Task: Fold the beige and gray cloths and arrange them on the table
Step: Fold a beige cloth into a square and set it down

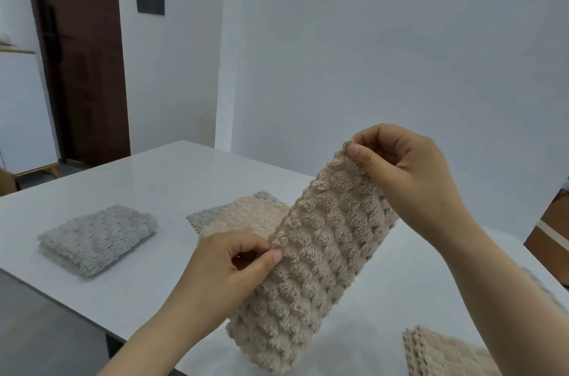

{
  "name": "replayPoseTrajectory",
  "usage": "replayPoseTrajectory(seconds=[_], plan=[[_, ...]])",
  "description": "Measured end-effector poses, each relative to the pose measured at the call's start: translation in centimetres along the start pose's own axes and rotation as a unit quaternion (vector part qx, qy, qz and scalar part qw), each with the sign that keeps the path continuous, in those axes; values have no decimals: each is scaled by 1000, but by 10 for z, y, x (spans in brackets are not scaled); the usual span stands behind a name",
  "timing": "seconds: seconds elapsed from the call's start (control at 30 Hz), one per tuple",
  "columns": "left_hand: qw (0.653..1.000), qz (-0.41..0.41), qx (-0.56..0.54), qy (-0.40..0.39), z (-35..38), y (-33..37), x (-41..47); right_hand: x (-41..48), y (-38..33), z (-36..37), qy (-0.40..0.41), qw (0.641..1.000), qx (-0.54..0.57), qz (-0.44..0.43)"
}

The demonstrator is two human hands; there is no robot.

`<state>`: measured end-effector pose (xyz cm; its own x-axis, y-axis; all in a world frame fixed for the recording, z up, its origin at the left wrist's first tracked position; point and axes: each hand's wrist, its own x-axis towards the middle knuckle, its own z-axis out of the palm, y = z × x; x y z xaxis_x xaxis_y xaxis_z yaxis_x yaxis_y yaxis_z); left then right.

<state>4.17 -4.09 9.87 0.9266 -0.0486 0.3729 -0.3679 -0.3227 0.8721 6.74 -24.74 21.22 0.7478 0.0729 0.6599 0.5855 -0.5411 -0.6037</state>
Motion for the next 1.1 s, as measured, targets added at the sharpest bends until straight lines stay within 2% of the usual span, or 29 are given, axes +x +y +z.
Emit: replayPoseTrajectory(seconds=[0.3,0.77,0.97,1.1], plan=[[999,-8,45,-29,8,-25,-4,3,16,-2,44,999,-12,20],[991,-19,98,-93,17,-54,-8,7,32,-10,68,997,-20,35],[991,-27,113,-61,13,-60,-6,6,38,-15,73,996,-34,43],[995,-41,86,-32,3,-58,-6,2,46,-21,85,994,-36,52]])
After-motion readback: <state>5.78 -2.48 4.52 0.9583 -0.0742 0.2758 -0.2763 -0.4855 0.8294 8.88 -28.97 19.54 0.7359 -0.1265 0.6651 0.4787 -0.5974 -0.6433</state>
